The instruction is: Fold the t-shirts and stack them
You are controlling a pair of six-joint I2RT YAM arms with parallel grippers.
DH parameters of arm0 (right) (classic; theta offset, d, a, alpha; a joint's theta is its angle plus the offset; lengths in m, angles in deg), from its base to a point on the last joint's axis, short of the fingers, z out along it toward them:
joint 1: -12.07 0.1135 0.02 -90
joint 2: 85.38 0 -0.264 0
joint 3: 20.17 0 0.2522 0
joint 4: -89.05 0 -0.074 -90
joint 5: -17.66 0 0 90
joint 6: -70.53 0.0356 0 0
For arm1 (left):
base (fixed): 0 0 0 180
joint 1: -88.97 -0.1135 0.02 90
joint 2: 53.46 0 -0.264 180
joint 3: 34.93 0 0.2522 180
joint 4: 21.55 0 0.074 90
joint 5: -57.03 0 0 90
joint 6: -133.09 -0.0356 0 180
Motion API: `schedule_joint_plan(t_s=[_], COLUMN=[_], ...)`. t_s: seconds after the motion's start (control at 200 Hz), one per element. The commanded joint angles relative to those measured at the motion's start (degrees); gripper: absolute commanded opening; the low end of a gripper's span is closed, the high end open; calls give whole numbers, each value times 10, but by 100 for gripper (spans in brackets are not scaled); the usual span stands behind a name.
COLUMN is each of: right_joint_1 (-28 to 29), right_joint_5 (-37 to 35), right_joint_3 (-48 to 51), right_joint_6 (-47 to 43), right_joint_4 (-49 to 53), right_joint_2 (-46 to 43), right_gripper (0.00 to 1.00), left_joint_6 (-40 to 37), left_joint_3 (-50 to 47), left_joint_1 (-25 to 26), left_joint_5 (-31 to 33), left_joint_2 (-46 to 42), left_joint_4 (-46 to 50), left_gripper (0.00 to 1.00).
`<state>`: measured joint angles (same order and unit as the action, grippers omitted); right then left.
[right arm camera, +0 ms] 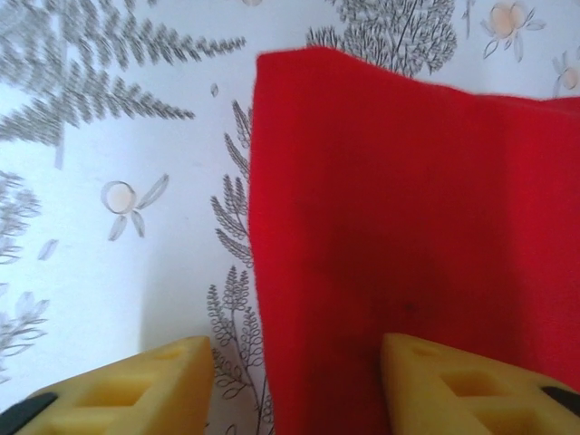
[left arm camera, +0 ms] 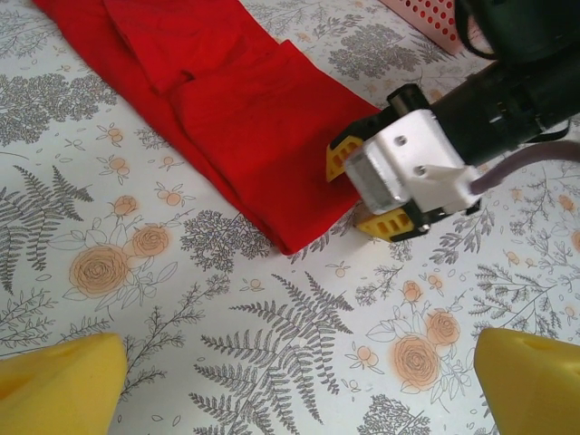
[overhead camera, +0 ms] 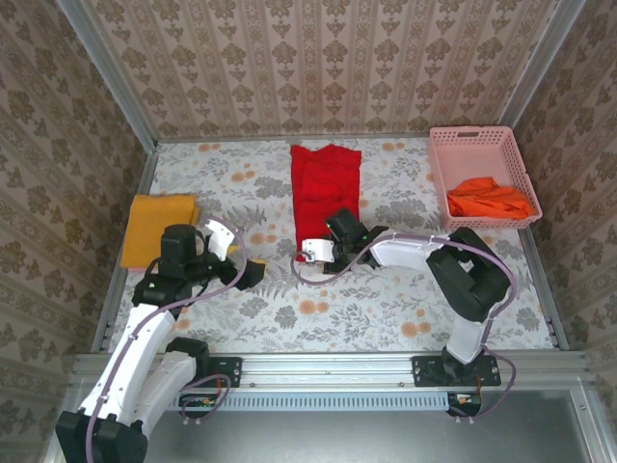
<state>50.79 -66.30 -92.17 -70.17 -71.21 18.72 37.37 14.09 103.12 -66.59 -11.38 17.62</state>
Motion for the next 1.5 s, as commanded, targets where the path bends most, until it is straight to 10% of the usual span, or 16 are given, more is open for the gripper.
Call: schedule_joint_plan(t_s=[0.0, 0.21, 0.4, 0.95, 1.215, 1.49], right_joint_1=[-8, -6, -6, 78, 114, 124], right_joint_5=[-29, -76, -77, -37, -35, -44], right_joint_3=[-21, -39, -31, 127, 145, 148], right_joint_6=[-3, -10, -18, 118, 169, 185], right_joint_4=[-14, -17, -2, 90, 180, 194], right_joint_2=[24, 50, 43, -206, -305, -333], right_gripper=[49, 34, 0, 0, 0, 0], left_joint_6=[-8, 6, 17, 423, 496, 507], left_joint_3=[9, 7, 6, -7, 98, 241], left_joint_1=[-5, -5, -6, 92, 115, 144], left_joint_5=[-1, -2, -2, 235, 189, 141], left_joint_2=[-13, -20, -21, 169, 398, 593], left_joint_4=[11, 12, 6, -159, -291, -322], left_gripper=[100, 100, 100, 97, 58, 50])
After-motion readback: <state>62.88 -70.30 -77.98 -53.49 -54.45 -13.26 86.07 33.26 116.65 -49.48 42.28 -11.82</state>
